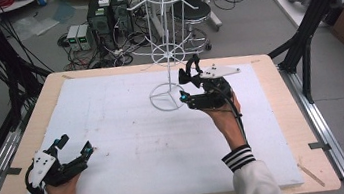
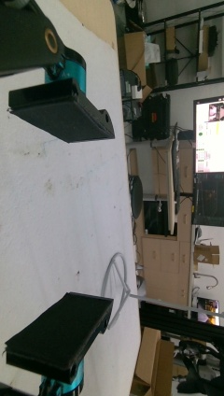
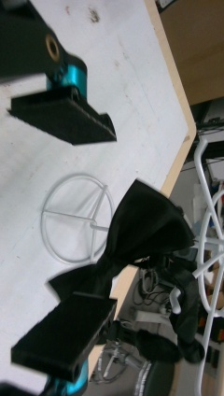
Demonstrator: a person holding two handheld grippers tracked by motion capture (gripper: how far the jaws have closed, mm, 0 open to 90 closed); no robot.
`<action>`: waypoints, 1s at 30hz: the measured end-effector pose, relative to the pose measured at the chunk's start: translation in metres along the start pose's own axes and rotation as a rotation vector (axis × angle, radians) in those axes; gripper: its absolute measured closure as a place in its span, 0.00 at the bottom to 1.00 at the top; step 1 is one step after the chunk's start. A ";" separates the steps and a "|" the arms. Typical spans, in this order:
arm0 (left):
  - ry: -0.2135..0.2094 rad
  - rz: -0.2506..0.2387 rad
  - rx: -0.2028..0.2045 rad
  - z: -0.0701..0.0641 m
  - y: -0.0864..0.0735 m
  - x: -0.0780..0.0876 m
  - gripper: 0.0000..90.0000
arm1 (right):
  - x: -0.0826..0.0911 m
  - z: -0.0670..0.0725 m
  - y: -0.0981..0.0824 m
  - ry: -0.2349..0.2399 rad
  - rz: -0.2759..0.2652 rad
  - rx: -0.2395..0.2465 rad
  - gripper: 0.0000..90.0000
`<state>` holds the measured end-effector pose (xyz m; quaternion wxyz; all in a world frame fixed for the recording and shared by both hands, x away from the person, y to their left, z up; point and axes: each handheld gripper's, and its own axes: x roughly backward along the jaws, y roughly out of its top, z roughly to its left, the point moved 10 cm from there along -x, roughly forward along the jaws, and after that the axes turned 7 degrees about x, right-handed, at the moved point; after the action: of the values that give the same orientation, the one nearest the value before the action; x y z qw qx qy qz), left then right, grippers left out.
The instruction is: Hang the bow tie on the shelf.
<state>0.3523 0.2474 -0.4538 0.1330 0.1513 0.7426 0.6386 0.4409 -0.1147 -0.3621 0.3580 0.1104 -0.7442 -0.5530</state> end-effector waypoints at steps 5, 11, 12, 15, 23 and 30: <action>0.001 0.002 -0.003 0.001 0.000 0.000 0.18 | 0.010 0.002 -0.013 0.006 -0.005 0.050 0.07; -0.001 -0.001 0.000 0.000 0.000 0.000 0.18 | 0.035 -0.005 -0.037 -0.033 -0.064 0.022 0.01; -0.003 -0.005 -0.004 0.000 0.000 0.000 0.18 | 0.040 -0.006 -0.042 -0.044 -0.073 0.014 0.01; -0.005 -0.007 -0.005 -0.001 0.000 0.001 0.18 | 0.057 -0.008 -0.056 -0.081 -0.135 0.001 0.01; -0.004 -0.005 -0.011 -0.001 0.000 0.001 0.18 | 0.078 -0.006 -0.096 -0.085 -0.205 -0.020 0.01; -0.005 -0.008 -0.013 -0.001 0.000 0.001 0.18 | 0.084 -0.002 -0.125 -0.153 -0.241 -0.007 0.01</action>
<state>0.3510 0.2470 -0.4532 0.1384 0.1489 0.7388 0.6425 0.3527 -0.2089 -0.4405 0.2314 0.1551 -0.7489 -0.6012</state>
